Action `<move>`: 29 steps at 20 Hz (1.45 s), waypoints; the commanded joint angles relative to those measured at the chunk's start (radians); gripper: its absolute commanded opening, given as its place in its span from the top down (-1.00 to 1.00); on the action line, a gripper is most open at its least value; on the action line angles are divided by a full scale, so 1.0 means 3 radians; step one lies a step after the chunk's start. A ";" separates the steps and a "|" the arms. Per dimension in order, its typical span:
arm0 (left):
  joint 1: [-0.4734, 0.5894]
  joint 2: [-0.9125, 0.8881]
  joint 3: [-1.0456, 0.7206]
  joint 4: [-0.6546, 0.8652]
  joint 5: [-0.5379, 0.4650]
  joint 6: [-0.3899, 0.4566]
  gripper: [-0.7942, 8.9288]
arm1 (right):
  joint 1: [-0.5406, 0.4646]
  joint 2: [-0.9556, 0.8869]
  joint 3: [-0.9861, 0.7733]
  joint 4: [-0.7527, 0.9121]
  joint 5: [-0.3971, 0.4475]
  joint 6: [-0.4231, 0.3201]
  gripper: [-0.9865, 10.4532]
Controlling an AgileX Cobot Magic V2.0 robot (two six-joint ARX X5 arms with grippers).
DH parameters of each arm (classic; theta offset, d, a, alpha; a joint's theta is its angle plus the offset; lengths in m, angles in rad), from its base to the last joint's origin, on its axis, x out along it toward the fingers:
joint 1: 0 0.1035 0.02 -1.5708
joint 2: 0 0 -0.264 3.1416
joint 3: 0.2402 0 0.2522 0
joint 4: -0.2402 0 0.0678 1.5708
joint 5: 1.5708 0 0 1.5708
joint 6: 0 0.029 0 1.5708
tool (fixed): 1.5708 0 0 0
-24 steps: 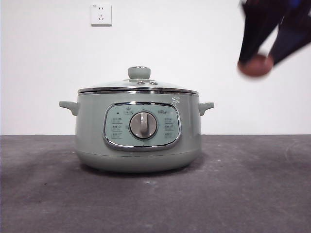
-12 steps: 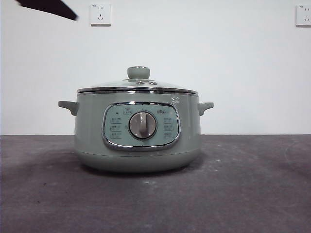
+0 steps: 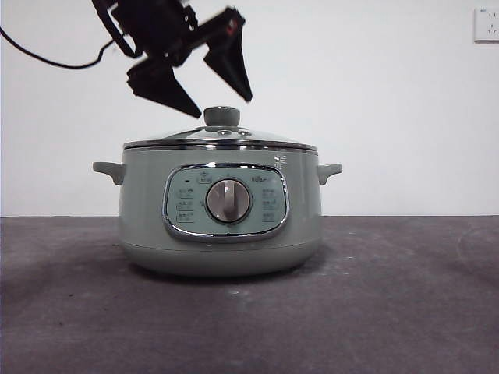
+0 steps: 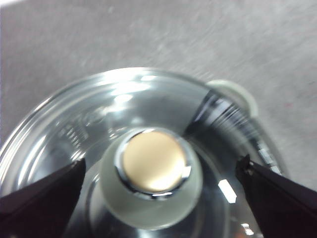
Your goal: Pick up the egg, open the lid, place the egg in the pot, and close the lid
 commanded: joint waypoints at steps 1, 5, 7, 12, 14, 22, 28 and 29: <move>-0.0011 0.0060 0.0003 0.0069 -0.0033 0.0041 -0.51 | 0.0005 -0.0013 -0.0011 0.0014 0.0010 -0.0014 0.86; -0.0011 0.0148 0.0003 0.0090 -0.0056 0.0041 -0.51 | 0.0005 -0.0013 -0.0011 0.0014 0.0010 -0.0014 0.86; -0.0011 0.0160 0.0003 0.0088 -0.0067 0.0041 -0.51 | 0.0005 -0.0013 -0.0011 0.0014 0.0010 -0.0014 0.86; -0.0014 0.0160 0.0003 0.0088 -0.0178 0.0025 0.32 | 0.0005 -0.0013 -0.0011 0.0013 0.0011 -0.0015 0.86; -0.0014 0.0160 0.0003 0.0088 -0.0175 0.0025 0.54 | 0.0004 -0.0013 -0.0011 0.0013 0.0013 -0.0017 0.86; -0.0037 0.0160 0.0004 0.0144 -0.0173 0.0010 0.85 | 0.0003 -0.0010 -0.0011 -0.0003 0.0018 -0.0017 0.86; -0.0034 -0.0023 0.0009 0.0140 -0.0186 0.0011 0.85 | 0.0003 -0.0009 -0.0011 0.0000 0.0009 -0.0015 0.86; -0.0034 -0.0083 0.0010 0.0141 -0.0195 0.0011 0.85 | 0.0003 -0.0009 -0.0011 0.0001 0.0009 -0.0015 0.86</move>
